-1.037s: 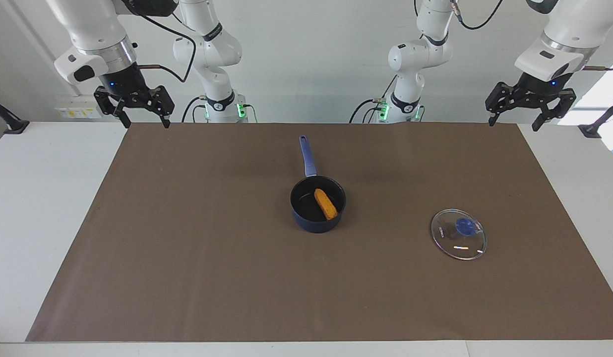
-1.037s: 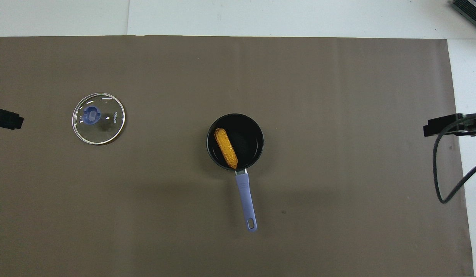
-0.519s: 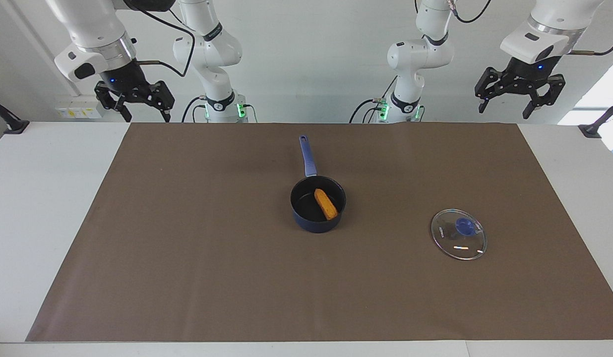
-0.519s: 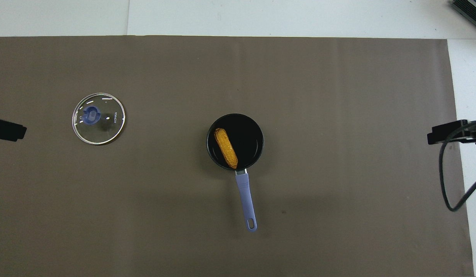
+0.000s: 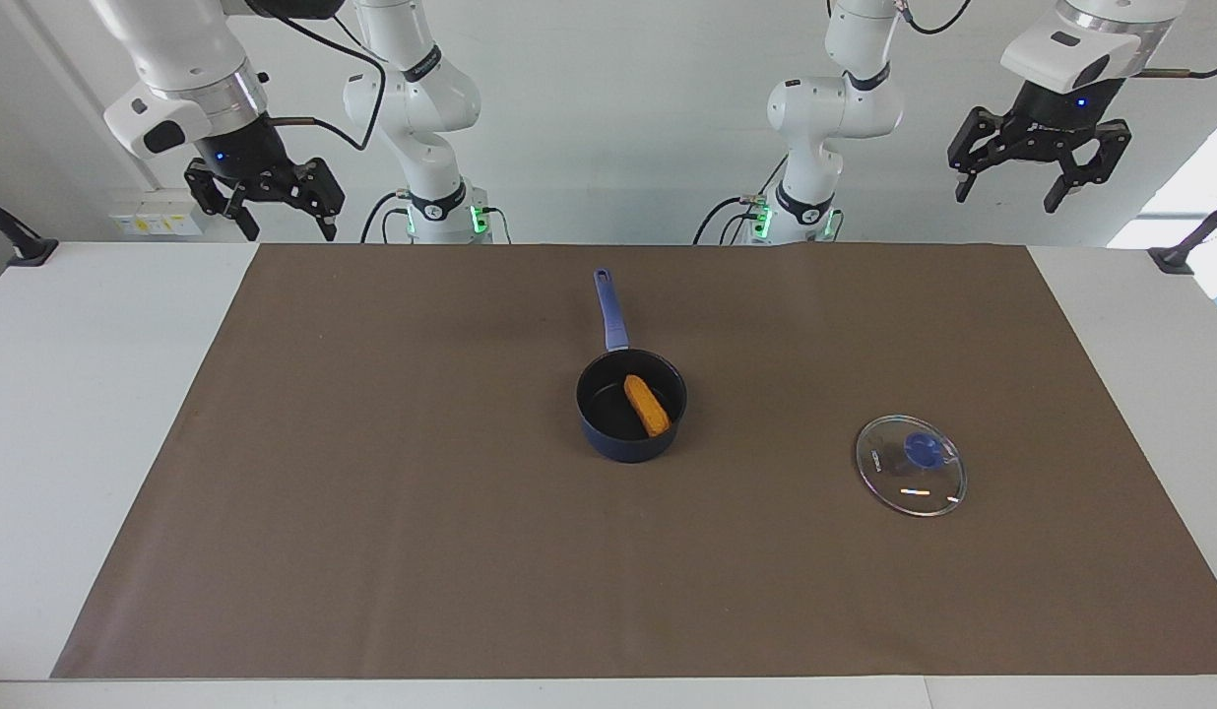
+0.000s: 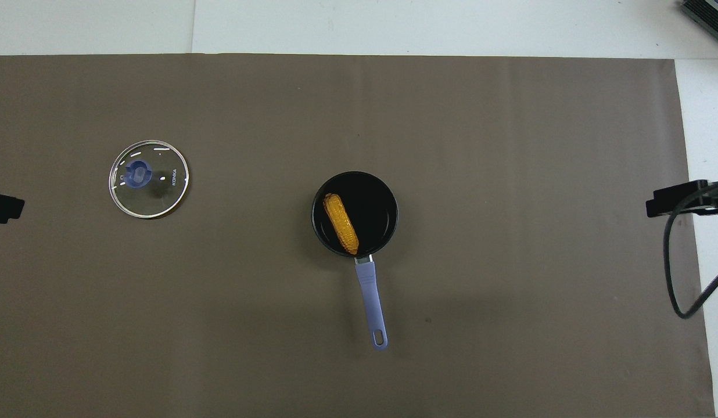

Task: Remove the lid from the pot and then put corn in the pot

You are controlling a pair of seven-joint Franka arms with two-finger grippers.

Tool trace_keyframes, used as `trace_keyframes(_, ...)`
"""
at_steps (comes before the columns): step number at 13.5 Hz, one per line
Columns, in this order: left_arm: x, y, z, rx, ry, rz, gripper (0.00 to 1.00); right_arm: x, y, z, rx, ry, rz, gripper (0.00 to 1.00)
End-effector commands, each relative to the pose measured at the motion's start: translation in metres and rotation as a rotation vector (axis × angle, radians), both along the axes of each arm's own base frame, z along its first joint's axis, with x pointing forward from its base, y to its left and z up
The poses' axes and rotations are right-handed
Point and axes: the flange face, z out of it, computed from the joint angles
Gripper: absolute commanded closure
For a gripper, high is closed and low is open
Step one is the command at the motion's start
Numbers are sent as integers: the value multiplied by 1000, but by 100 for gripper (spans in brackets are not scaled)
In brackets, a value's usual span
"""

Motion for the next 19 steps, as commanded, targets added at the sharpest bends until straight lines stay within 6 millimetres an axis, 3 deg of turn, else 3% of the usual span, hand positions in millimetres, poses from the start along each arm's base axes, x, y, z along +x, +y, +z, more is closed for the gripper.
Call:
trace_keyframes(1,-7,9,7,-35,1,45,0,0,-2,3,21,4,10,0)
trace_keyframes(8,-8,18,8,-49,2,46,0,0,-2,3,21,4,10,0)
trace_keyframes(11,-12,10,9,-54,4,36,0,0,-2,3,21,4,10,0)
trace_keyframes(19,-26,15,8,-84,29,76,0,0,-2,3,21,4,10,0)
